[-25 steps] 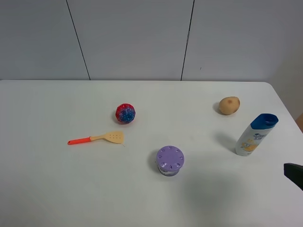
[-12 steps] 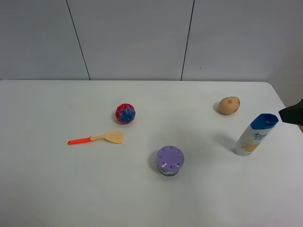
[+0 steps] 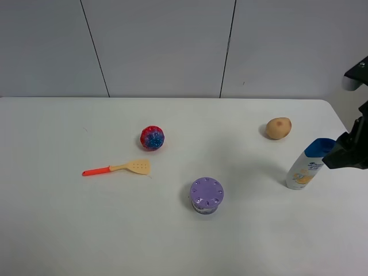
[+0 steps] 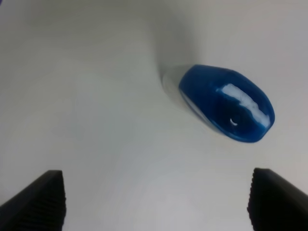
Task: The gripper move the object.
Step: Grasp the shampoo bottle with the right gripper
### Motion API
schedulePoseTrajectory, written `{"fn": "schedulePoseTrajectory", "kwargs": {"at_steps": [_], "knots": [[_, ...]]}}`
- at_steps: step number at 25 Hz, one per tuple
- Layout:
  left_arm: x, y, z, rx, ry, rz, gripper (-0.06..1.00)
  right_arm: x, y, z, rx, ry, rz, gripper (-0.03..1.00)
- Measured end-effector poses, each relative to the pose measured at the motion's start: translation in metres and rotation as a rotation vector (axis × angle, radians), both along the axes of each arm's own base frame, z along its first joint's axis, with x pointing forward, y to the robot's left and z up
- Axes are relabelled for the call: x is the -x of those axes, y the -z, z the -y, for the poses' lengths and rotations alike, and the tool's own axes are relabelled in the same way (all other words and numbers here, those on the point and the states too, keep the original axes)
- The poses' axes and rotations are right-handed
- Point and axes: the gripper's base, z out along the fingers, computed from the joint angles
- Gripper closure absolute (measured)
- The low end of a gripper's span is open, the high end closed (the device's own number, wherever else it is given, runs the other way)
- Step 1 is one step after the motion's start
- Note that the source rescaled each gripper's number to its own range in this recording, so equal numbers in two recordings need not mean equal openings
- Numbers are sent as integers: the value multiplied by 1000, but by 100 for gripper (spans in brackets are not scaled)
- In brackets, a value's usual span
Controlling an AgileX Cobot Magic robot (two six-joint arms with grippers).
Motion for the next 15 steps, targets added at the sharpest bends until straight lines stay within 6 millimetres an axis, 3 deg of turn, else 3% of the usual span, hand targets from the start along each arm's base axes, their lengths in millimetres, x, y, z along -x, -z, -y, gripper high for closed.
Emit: {"fn": "schedulePoseTrajectory", "kwargs": {"at_steps": [3, 8, 15], "knots": [[0, 0, 0, 0, 0, 0, -6, -11, 5, 0, 64, -39, 41, 25], [0, 0, 0, 0, 0, 0, -6, -21, 13, -12, 153, -168, 50, 23], [0, 0, 0, 0, 0, 0, -6, -45, 47, -11, 248, -252, -63, 23]]}}
